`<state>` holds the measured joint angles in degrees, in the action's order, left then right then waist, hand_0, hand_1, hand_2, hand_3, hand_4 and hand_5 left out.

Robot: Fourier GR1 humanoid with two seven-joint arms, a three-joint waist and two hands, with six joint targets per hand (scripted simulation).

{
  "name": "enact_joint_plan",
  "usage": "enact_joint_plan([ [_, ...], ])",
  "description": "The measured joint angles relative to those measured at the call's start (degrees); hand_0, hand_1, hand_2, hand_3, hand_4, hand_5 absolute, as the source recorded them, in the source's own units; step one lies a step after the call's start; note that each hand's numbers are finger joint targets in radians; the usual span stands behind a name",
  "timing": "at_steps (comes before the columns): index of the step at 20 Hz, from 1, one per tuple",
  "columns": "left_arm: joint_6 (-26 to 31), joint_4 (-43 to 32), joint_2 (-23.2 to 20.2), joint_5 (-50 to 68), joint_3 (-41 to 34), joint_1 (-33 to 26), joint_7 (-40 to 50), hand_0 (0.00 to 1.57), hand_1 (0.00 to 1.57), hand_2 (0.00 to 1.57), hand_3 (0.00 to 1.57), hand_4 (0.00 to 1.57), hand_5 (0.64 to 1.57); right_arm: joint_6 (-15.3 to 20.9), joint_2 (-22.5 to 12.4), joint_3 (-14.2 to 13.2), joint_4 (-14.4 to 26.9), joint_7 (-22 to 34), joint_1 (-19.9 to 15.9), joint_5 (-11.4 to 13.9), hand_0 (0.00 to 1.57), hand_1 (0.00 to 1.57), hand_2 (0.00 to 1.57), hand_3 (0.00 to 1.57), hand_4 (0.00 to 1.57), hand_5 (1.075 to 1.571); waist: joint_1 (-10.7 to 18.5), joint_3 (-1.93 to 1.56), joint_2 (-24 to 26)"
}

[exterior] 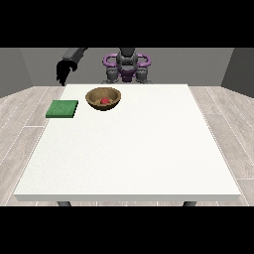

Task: Pick the cup and pour the ball into the bowl, then pick the bowl and place it on the pad

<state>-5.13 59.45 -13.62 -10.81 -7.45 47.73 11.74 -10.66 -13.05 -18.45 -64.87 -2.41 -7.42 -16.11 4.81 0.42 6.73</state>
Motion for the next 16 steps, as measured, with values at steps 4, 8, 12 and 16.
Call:
enact_joint_plan([
  [4,10.0,0.3,-5.6,9.6,-6.9,-0.9,-3.1,0.0,0.0,0.0,0.0,1.05,1.559,3.2,3.2,0.5,0.6,-2.9,-0.1,1.3,0.0,0.0,0.0,0.0,0.73,1.566,2.1,-0.22,-3.5],
  [8,16.2,0.3,-10.4,14.9,-11.2,-2.2,-4.5,0.0,0.0,0.0,0.0,1.02,1.56,3.9,5.9,1.3,2.7,-6.8,-0.7,1.8,0.0,0.0,0.0,0.0,0.7,1.565,2.2,-0.34,-6.7],
  [12,20.1,1.5,-13.8,18.5,-13.5,-3.7,-4.1,0.0,0.0,0.0,0.0,1.0,1.544,2.8,6.0,1.5,7.6,-11.3,-2.1,2.5,0.0,0.0,0.0,0.0,0.6,1.557,2.0,-0.42,-8.6],
  [16,22.2,2.5,-16.2,20.7,-15.2,-6.8,-4.5,0.0,0.0,0.0,0.0,1.01,1.536,3.6,7.7,3.0,10.6,-13.4,-3.7,3.4,0.0,0.0,0.0,0.0,0.54,1.554,0.4,-0.43,-8.9],
])
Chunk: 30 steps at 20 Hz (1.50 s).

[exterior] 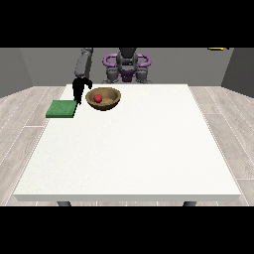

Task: Pick the cup and pour the ball into the bowl, then pick the bowl and place it on the pad

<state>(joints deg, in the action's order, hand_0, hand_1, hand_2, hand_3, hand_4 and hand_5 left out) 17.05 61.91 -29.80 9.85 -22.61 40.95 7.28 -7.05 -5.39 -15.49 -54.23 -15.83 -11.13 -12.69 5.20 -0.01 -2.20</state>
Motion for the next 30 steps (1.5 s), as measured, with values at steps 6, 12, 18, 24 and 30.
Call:
enact_joint_plan([
  [6,0.7,3.7,-1.9,2.9,-1.0,-0.9,1.4,0.0,0.0,0.0,0.0,1.02,1.536,-0.7,-1.2,-1.1,9.0,-6.3,-4.2,0.2,0.0,0.0,0.0,0.0,0.5,1.551,0.5,0.15,-2.7],
  [12,1.8,6.2,-3.4,5.0,-1.6,-1.2,1.9,0.0,0.0,0.0,0.0,1.02,1.536,-1.3,-0.8,-1.2,9.8,-12.5,-3.8,0.1,0.0,0.0,0.0,0.0,0.45,1.547,1.0,1.48,-4.4],
  [18,2.3,6.6,-4.6,6.1,-2.1,-1.0,2.7,0.0,0.0,0.0,0.0,1.02,1.541,1.2,-0.3,-0.8,8.9,-13.4,-3.4,1.1,0.0,0.0,0.0,0.0,0.47,1.549,1.0,1.86,-5.0],
  [24,3.8,6.5,-6.4,7.7,-3.3,-1.3,2.7,0.0,0.0,0.0,0.0,1.02,1.533,5.9,1.3,-1.1,9.5,-13.1,-4.6,1.4,1.48,1.48,1.57,0.45,0.62,1.491,2.0,1.48,-5.7],
  [30,5.0,6.9,-7.9,9.9,-4.8,0.1,2.9,0.0,0.0,0.0,0.0,1.09,1.514,10.8,0.1,-1.2,6.9,-14.8,-2.3,2.8,1.57,1.57,1.57,1.53,0.93,1.511,4.3,2.06,-7.7],
])
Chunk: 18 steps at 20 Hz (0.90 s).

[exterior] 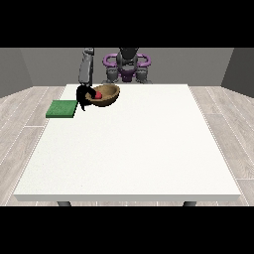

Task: Pick the cup and pour the ball into the bowl, then pick the bowl and place it on the pad

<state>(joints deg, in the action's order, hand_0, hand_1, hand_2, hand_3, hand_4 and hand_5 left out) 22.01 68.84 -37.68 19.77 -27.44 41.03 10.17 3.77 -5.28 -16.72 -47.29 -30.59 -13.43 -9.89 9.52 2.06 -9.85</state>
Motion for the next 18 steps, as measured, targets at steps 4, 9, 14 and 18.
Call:
enact_joint_plan([
  [4,1.0,-0.2,-0.5,0.9,-0.4,0.3,0.0,0.0,0.0,0.0,0.0,1.16,1.527,2.7,-0.2,0.7,-2.6,1.1,1.5,0.3,1.57,1.57,1.57,1.29,0.99,1.542,1.0,-0.37,-0.3],
  [9,1.8,-2.0,-1.2,1.2,-1.1,-0.8,-0.4,0.0,0.0,0.0,0.0,1.19,1.528,5.4,-1.5,2.9,-6.3,8.3,2.6,0.7,1.57,1.57,1.57,1.11,1.03,1.548,1.1,-1.71,0.7],
  [14,2.3,-4.4,-1.6,0.8,-1.9,-2.9,-1.2,0.0,0.0,0.0,0.0,1.2,1.538,6.4,-5.5,5.1,-10.1,20.9,2.7,1.1,1.57,1.57,1.57,0.97,1.06,1.556,-0.3,-2.44,2.4],
  [18,2.3,-6.1,-2.6,0.0,-2.5,-4.3,-2.3,0.0,0.0,0.0,0.0,1.2,1.544,5.6,-16.2,4.1,-11.4,30.7,1.4,3.4,1.57,1.57,1.57,0.71,1.06,1.566,-3.1,-2.05,3.2],
])
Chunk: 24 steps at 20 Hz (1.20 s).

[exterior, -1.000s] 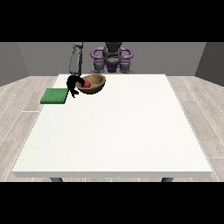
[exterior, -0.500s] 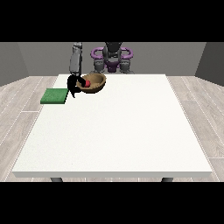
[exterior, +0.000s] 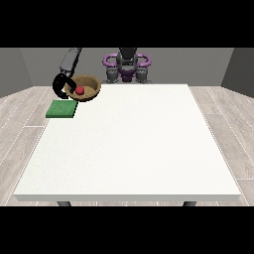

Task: Pick the cup and pour the ball into the bowl, then pick the bowl and place it on the pad

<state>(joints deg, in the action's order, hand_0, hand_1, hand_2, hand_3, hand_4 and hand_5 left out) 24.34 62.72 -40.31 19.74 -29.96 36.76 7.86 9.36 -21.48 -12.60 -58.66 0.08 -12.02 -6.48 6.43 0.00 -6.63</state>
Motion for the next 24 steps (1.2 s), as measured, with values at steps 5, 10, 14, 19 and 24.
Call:
enact_joint_plan([
  [5,-0.2,-1.8,-0.2,-0.9,-0.7,-2.9,-2.1,0.0,0.0,0.0,0.0,1.21,1.545,-5.4,-9.6,-2.1,-0.7,8.6,-2.4,-0.9,1.57,1.57,1.57,0.57,1.09,1.564,-3.3,0.04,1.7],
  [10,1.2,-3.6,-1.9,-0.3,-1.9,-3.9,-5.2,0.0,0.0,0.0,0.0,1.21,1.55,-8.1,-14.4,-5.2,1.7,10.8,-7.0,-2.1,1.57,1.57,1.57,0.57,1.09,1.564,-3.6,0.03,-0.8],
  [14,1.6,-3.8,-1.9,-0.6,-2.0,-5.1,-8.5,0.0,0.0,0.0,0.0,1.21,1.555,-9.9,-16.2,-6.8,5.1,9.7,-9.5,-2.5,1.57,1.57,1.57,0.46,1.11,1.567,-3.3,0.02,-2.9],
  [19,2.6,-4.8,-3.7,0.2,-2.7,-5.2,-10.3,0.0,0.0,0.0,0.0,1.21,1.553,-9.4,-14.9,-7.9,9.4,7.0,-11.8,-2.6,1.57,1.57,1.57,0.44,1.06,1.569,-2.8,0.0,-5.0],
  [24,2.4,-4.6,-4.0,0.5,-2.6,-5.0,-11.3,0.0,0.0,0.0,0.0,1.2,1.555,-8.6,-12.7,-8.6,13.4,5.0,-14.7,-3.3,1.57,1.57,1.57,0.58,1.01,1.571,-2.1,-0.02,-6.7],
])
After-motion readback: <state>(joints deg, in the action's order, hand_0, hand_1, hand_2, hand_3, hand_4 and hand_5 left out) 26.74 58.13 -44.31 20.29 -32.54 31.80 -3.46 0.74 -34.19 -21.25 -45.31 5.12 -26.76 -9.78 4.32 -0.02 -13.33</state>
